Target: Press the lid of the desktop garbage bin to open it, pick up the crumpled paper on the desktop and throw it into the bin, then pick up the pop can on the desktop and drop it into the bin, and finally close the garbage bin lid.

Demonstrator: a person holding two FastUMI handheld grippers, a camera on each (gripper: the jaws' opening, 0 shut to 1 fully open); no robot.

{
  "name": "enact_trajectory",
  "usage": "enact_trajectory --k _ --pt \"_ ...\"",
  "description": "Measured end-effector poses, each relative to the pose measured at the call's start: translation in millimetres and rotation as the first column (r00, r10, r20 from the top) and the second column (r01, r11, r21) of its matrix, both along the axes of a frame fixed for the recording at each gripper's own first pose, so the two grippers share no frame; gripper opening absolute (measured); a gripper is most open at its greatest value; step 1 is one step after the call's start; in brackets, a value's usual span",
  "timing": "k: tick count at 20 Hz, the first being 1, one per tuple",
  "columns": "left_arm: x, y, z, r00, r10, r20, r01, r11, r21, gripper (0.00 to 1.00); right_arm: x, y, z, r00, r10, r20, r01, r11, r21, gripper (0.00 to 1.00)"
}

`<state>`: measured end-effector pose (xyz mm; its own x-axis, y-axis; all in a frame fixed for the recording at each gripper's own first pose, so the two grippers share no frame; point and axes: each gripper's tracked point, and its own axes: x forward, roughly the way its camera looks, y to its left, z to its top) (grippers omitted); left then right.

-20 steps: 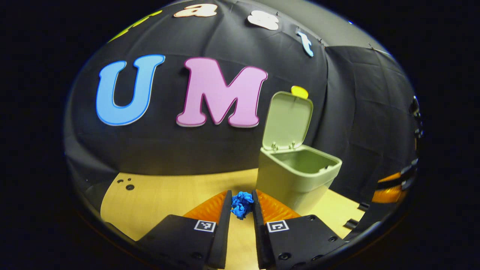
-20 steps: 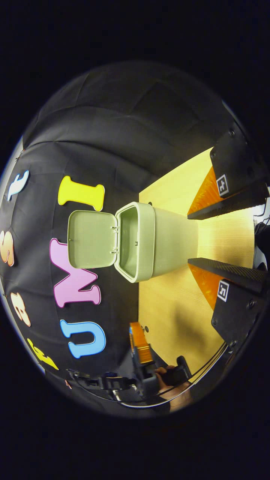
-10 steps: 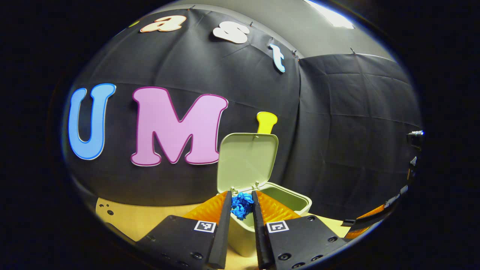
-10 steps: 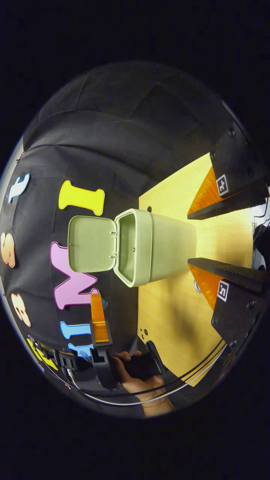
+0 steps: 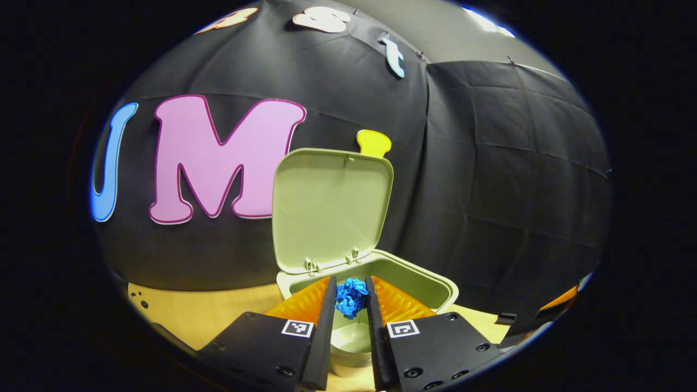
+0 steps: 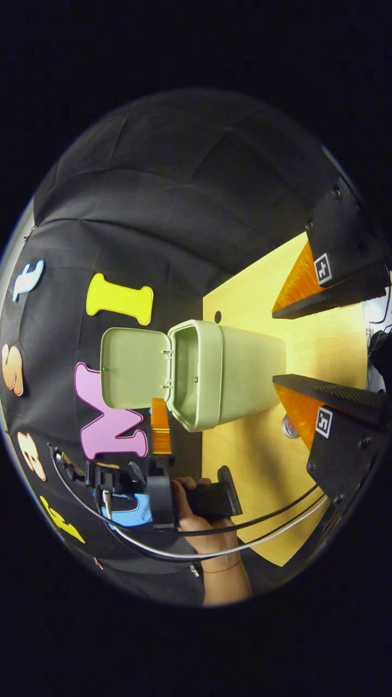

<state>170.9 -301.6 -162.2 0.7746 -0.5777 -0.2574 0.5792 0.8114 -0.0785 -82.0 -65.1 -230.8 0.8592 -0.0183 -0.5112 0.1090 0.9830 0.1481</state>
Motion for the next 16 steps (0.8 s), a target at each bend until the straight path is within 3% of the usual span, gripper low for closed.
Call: enact_trajectory --k 4,7,16 --pt "2 -2 -24 0.999 0.008 -0.047 -0.007 1.000 0.030 0.38 1 -6 0 1.000 -0.008 -0.001 0.008 1.000 -0.001 0.63" --pt "3 -4 -32 0.998 0.008 -0.058 -0.005 0.999 0.047 0.42 2 -6 -2 1.000 0.000 -0.005 0.000 1.000 -0.010 0.66" --pt "-7 1 -21 1.000 0.004 -0.022 -0.003 0.999 0.033 0.75 6 -2 -3 1.000 0.024 -0.001 -0.024 1.000 0.003 0.63"
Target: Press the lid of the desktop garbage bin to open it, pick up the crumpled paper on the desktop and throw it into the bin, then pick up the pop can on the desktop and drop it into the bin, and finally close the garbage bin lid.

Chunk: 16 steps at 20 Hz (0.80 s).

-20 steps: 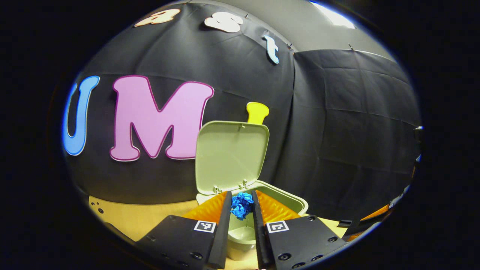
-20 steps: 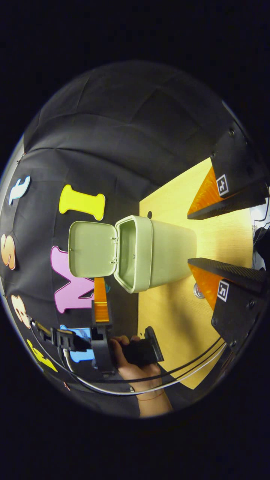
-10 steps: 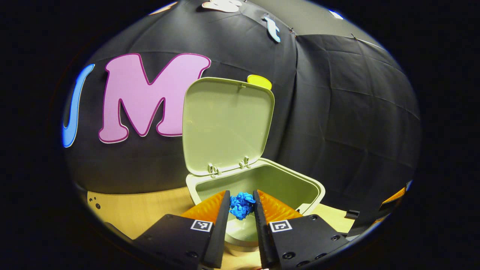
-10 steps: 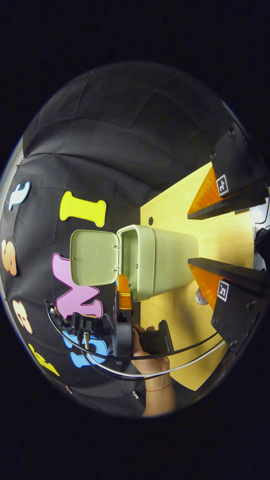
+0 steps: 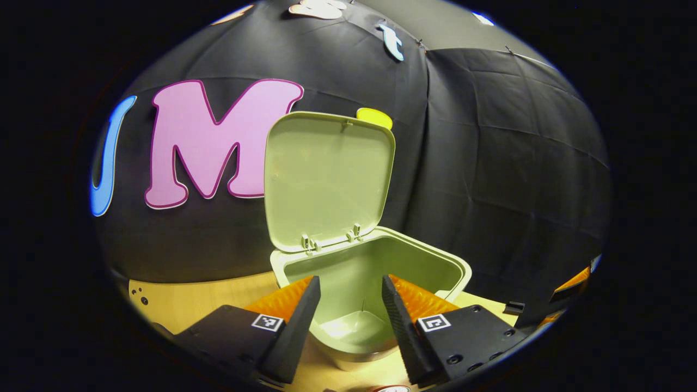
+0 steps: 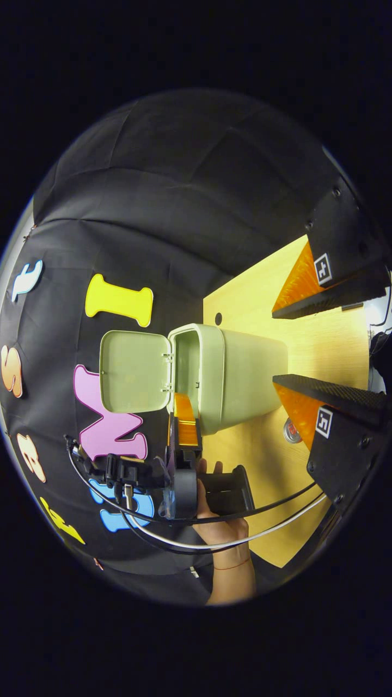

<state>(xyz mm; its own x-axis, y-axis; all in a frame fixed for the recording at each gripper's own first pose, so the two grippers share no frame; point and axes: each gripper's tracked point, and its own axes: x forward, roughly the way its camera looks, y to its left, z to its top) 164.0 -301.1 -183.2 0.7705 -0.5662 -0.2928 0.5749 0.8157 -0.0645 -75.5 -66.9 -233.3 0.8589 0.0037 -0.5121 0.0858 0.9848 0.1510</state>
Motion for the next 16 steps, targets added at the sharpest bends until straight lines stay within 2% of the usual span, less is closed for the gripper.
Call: enact_trajectory --k 2,5,8,11,13,16 --pt "-8 9 13 1.000 0.005 0.027 -0.005 1.000 -0.012 0.84 1 7 0 1.000 0.022 0.002 -0.022 1.000 0.003 0.66" --pt "-18 37 29 0.997 0.054 0.060 -0.053 0.998 -0.022 0.97 4 27 -1 0.997 0.073 0.009 -0.073 0.997 0.021 0.66" --pt "-31 70 40 0.993 0.102 0.054 -0.100 0.994 -0.042 0.98 10 53 -4 0.990 0.137 0.014 -0.138 0.989 0.052 0.67" --pt "-46 106 45 0.987 0.149 0.065 -0.147 0.989 -0.027 0.98 15 82 -10 0.979 0.203 0.012 -0.203 0.975 0.091 0.75" --pt "-66 143 46 0.977 0.201 0.071 -0.201 0.980 -0.008 0.97 19 112 -28 0.962 0.272 -0.019 -0.267 0.956 0.121 0.84" --pt "-85 170 40 0.970 0.240 0.045 -0.240 0.971 0.001 0.97 26 130 -45 0.950 0.308 -0.044 -0.299 0.943 0.145 0.91"
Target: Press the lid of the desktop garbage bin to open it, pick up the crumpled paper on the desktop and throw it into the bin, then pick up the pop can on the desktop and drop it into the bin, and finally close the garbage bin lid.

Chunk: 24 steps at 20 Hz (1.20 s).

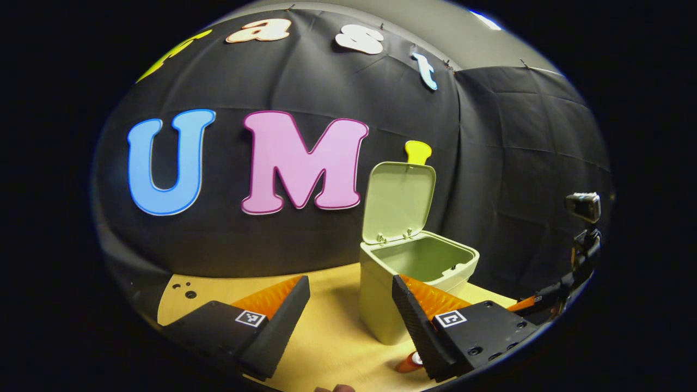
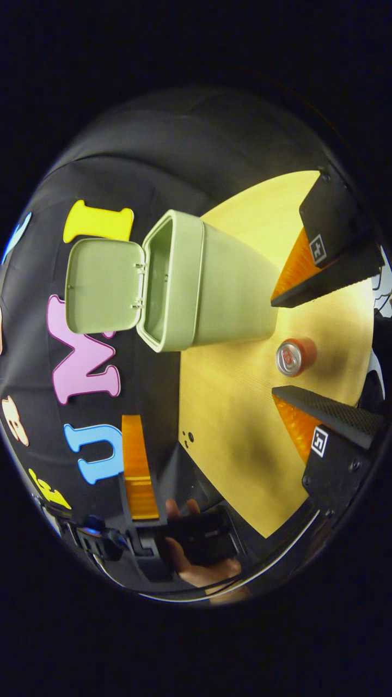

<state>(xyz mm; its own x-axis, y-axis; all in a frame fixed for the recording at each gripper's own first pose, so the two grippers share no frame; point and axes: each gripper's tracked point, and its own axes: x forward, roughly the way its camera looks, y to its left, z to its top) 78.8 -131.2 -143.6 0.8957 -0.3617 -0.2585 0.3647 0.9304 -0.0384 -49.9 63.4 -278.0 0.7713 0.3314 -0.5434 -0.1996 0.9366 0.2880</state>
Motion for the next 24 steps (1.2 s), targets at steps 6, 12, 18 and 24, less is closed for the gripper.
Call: enact_trajectory --k 6,12,18,24 --pt "-34 45 -17 0.996 0.069 -0.057 -0.068 0.997 0.021 0.97 10 25 -39 0.997 0.053 -0.059 -0.055 0.998 -0.027 0.94" --pt "-57 79 -34 0.988 0.116 -0.098 -0.112 0.993 0.047 0.98 17 46 -78 0.987 0.098 -0.131 -0.104 0.994 -0.045 0.94" --pt "-57 99 -43 0.981 0.156 -0.119 -0.150 0.987 0.056 0.97 23 56 -113 0.969 0.134 -0.208 -0.153 0.985 -0.079 0.95" --pt "-58 107 -51 0.974 0.179 -0.136 -0.173 0.983 0.055 0.97 23 56 -135 0.956 0.142 -0.256 -0.175 0.978 -0.111 0.94"
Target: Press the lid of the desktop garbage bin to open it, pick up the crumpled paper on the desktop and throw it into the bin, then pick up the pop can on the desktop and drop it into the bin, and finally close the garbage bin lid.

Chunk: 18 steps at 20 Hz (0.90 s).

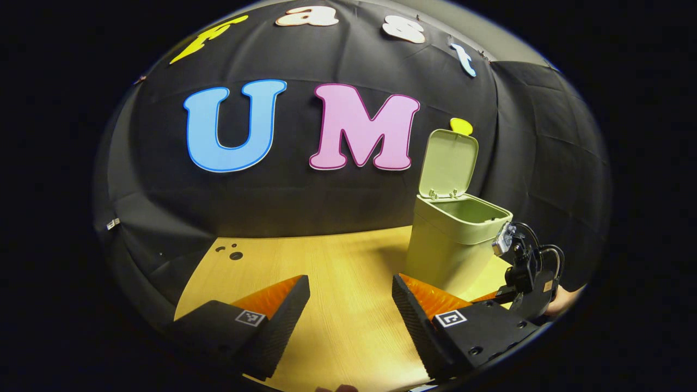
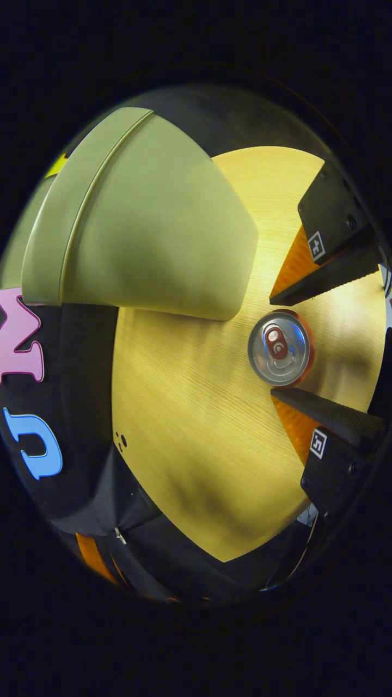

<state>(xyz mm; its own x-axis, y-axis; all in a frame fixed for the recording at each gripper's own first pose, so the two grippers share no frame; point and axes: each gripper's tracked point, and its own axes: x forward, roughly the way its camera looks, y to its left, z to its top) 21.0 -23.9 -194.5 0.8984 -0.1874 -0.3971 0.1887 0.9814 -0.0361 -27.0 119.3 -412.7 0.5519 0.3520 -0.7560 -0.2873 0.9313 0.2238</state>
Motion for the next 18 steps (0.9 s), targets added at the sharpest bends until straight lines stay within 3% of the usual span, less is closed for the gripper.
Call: enact_trajectory --k 2,4,8,18 --pt "0 2 -2 1.000 0.006 -0.004 -0.006 1.000 0.002 0.97 2 -1 -5 1.000 -0.007 -0.020 0.007 1.000 0.000 0.95" --pt "-1 5 -3 1.000 0.008 -0.008 -0.008 1.000 0.003 0.97 2 0 -4 0.999 -0.011 -0.030 0.011 1.000 0.005 0.84" --pt "-1 6 -4 1.000 0.005 -0.009 -0.005 1.000 -0.001 0.97 2 0 5 1.000 -0.007 -0.012 0.007 1.000 0.008 0.83" --pt "-2 -4 -4 0.999 -0.045 0.000 0.045 0.999 -0.022 0.97 15 -19 130 0.990 -0.063 0.127 0.050 0.993 0.105 0.82"
